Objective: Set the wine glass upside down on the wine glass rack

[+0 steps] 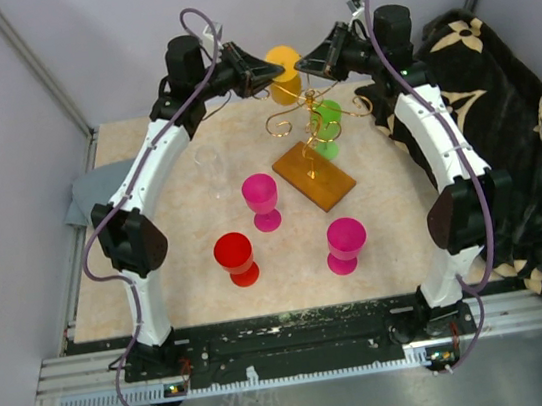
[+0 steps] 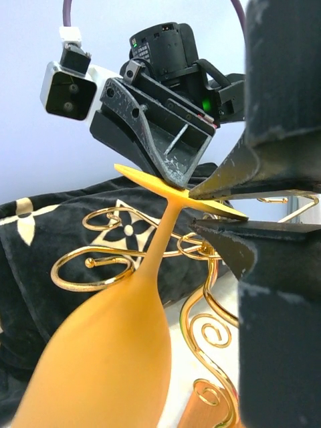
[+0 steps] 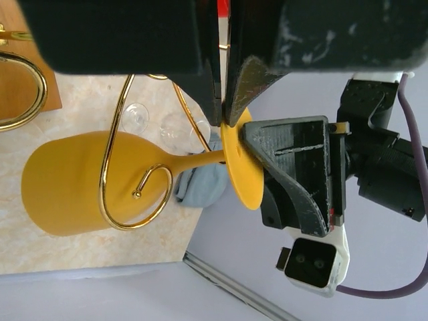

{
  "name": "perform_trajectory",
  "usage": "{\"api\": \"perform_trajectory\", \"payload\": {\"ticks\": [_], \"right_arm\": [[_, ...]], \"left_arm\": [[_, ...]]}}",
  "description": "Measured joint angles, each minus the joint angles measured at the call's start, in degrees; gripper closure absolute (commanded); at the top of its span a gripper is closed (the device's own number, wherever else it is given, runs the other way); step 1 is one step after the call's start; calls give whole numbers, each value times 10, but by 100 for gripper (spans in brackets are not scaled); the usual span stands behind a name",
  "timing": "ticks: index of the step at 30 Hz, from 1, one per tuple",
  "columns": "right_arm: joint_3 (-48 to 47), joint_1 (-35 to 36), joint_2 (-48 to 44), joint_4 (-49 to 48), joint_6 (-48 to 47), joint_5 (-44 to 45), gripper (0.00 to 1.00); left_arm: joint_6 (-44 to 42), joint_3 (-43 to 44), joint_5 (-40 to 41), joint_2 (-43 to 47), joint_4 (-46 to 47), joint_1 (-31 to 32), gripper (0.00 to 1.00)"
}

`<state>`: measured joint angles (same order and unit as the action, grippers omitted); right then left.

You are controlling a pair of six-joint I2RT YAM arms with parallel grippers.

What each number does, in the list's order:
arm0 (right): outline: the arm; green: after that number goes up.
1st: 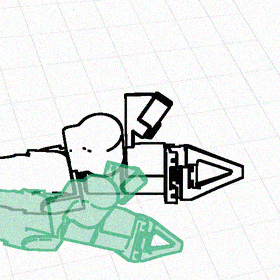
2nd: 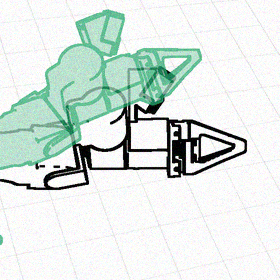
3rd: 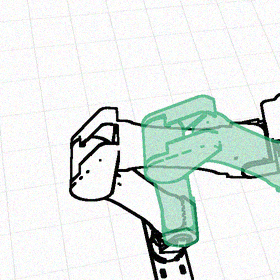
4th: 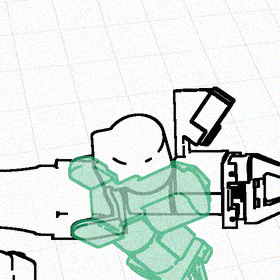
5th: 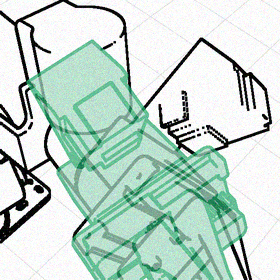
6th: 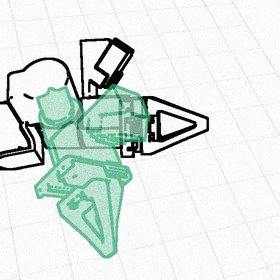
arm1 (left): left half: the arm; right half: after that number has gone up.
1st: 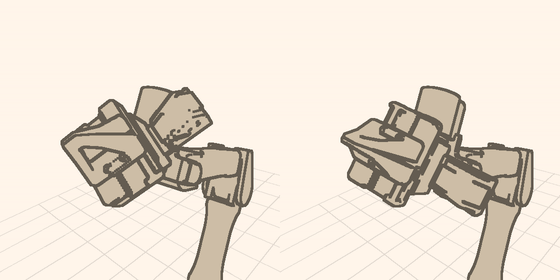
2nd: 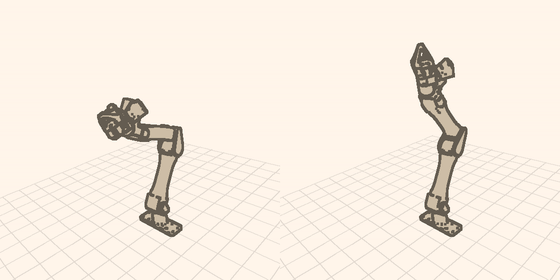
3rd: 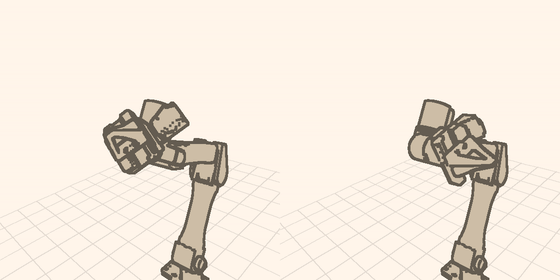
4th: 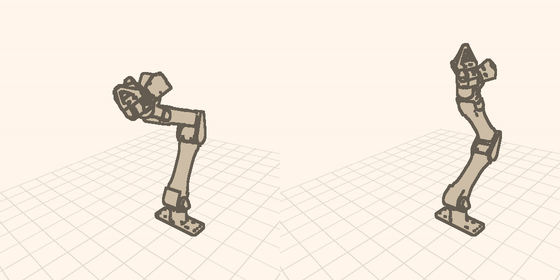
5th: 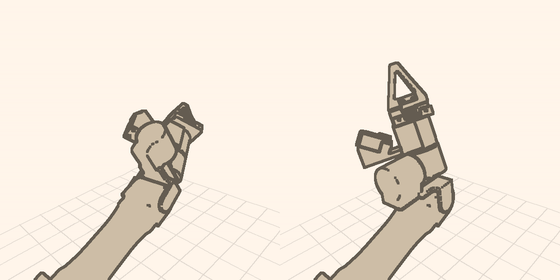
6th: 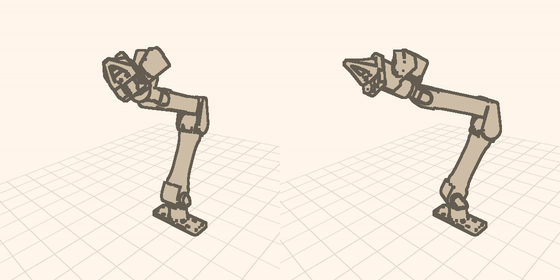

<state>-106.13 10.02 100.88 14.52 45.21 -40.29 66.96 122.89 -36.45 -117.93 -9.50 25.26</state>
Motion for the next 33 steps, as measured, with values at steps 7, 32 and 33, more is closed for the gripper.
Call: {"api": "perform_trajectory", "payload": {"ticks": [7,32,33], "right_arm": [[14,2,-2,-5,3,-5,100],[71,-43,-44,-21,27,-14,100],[71,-46,-47,-22,29,-14,100]], "left_arm": [[-10,-8,4,4,-16,0,64],[-14,-26,6,24,-26,-17,58],[-14,-26,6,25,-26,-18,58]]}}
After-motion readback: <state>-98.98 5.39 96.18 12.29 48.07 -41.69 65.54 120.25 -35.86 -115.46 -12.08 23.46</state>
